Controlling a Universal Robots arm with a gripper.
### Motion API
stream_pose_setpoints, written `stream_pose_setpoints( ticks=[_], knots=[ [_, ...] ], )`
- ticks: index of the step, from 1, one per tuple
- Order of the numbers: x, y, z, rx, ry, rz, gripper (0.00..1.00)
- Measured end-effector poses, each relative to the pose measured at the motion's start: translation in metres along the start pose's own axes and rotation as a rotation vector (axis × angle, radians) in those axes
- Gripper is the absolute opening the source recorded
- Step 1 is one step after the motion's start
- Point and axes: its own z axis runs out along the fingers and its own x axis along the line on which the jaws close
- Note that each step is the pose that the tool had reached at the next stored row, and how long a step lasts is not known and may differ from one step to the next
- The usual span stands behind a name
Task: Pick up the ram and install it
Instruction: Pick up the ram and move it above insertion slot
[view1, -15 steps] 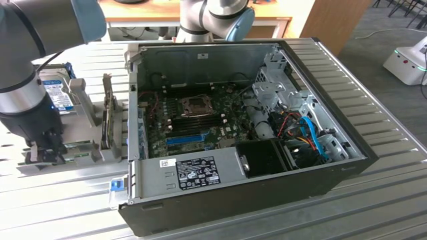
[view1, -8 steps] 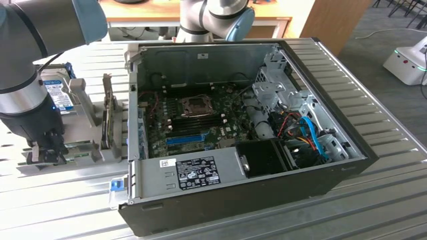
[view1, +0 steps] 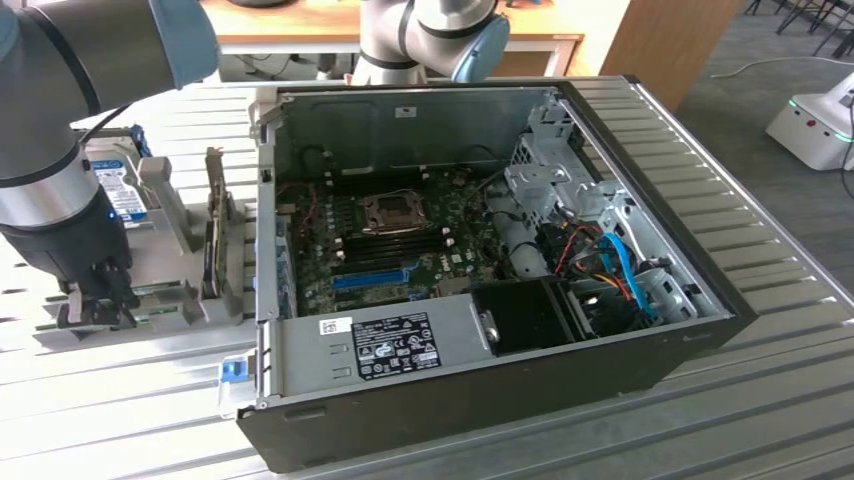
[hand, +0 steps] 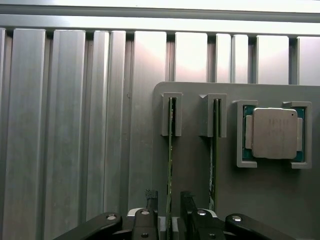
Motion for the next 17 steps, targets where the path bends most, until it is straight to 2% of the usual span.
stream_pose_setpoints(
  ticks=[17],
  knots=[
    [0.0, 0.0001, -0.002, 0.0001, -0.0001, 0.0, 0.32]
  ],
)
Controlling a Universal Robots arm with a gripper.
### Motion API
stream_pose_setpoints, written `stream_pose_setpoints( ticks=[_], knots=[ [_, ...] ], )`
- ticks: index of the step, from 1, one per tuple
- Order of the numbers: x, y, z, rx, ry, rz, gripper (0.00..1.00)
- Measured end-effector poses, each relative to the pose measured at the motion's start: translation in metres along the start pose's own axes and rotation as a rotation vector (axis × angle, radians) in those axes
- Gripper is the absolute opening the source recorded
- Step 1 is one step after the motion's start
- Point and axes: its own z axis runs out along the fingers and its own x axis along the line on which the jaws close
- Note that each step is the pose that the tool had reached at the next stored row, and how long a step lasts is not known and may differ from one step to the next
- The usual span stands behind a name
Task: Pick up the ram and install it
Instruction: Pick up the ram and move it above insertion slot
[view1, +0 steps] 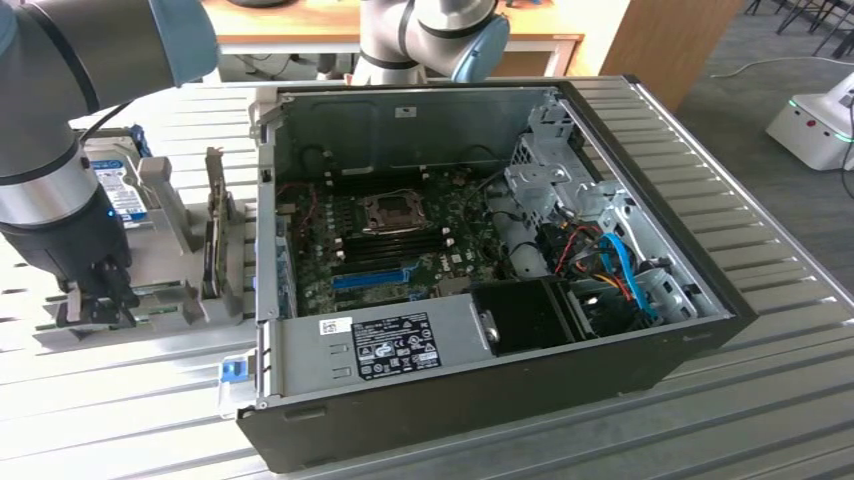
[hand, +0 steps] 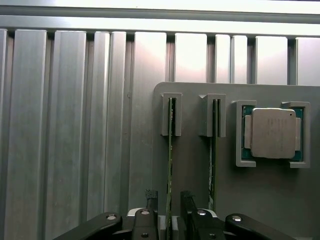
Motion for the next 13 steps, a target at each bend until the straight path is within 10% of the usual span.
stream_pose_setpoints(
  ticks=[13],
  knots=[
    [0.0, 0.0, -0.0001, -0.0001, 0.0001, 0.0, 0.24]
  ],
)
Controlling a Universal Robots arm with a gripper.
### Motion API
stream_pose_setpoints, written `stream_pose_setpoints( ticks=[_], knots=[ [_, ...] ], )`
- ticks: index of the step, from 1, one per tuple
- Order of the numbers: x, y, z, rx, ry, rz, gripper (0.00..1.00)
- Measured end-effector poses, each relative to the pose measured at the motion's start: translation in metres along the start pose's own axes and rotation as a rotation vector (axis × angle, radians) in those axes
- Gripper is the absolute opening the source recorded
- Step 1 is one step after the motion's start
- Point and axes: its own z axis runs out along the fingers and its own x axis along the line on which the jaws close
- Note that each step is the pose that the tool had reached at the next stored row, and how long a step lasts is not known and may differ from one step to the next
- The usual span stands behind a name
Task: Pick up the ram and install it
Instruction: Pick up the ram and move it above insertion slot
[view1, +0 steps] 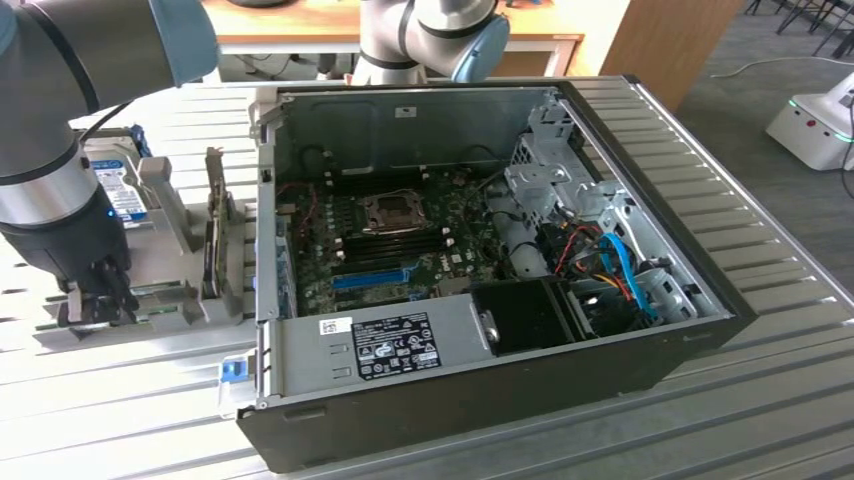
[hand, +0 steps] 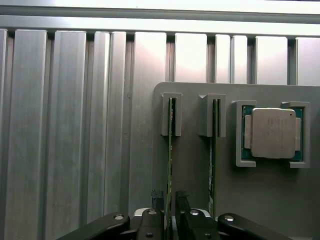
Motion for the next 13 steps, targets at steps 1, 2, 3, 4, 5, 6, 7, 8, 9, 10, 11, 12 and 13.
stream_pose_setpoints(
  ticks=[1, 2, 3, 4, 5, 6, 7, 8, 9, 10, 11, 12, 13],
  knots=[
    [0.0, 0.0, 0.0, 0.0, 0.0, 0.0, 0.24],
    [0.0004, 0.0, -0.0001, -0.0002, 0.0002, 0.0, 0.24],
    [0.001, 0.0, -0.0001, -0.0001, 0.0002, 0.0, 0.24],
    [0.001, 0.0, 0.0, 0.0, 0.0001, 0.0, 0.24],
    [0.001, 0.0, 0.0, -0.0001, 0.0001, 0.0, 0.24],
    [0.001, 0.0, 0.0, -0.0001, 0.0, 0.0, 0.24],
    [0.0011, 0.0, 0.0, -0.0001, 0.0, 0.0, 0.24],
    [0.001, 0.0, 0.0, 0.0, 0.0, 0.0, 0.24],
    [0.0011, -0.0001, 0.0, 0.0, -0.0001, 0.0, 0.24],
    [0.0011, -0.0007, 0.0, 0.0001, 0.0, 0.0, 0.24],
    [0.0011, -0.0016, -0.0001, 0.0, 0.0, 0.0, 0.24],
    [0.0011, -0.0029, -0.0002, -0.0002, 0.0001, 0.0, 0.24],
    [0.0011, -0.004, -0.0001, -0.0001, 0.0, 0.0, 0.24]
  ],
)
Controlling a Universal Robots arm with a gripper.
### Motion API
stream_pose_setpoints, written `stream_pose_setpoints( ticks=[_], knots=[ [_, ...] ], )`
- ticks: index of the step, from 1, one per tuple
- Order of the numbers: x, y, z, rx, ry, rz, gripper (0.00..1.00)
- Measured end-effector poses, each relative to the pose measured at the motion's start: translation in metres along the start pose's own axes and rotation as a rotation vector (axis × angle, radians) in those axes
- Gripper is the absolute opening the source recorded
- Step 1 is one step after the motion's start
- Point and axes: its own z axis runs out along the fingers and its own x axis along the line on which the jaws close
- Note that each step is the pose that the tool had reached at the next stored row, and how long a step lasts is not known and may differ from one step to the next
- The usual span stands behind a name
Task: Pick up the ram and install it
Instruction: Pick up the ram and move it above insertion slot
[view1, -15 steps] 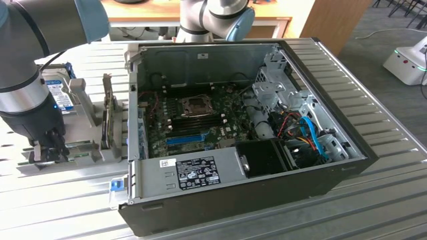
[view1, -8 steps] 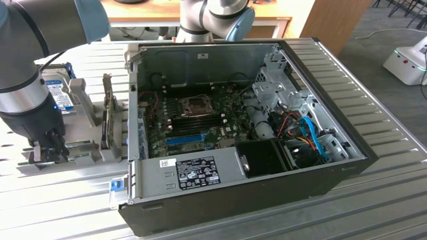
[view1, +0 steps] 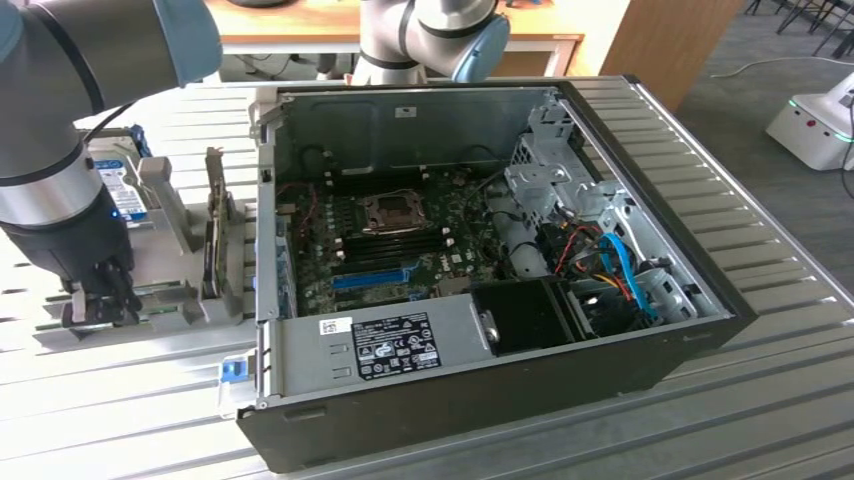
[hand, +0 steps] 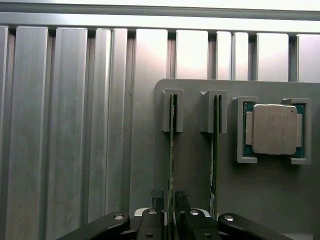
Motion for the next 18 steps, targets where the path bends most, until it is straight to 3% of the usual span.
stream_pose_setpoints(
  ticks=[18],
  knots=[
    [0.0, 0.0019, 0.0, 0.0004, 0.0, 0.0, 0.24]
  ],
)
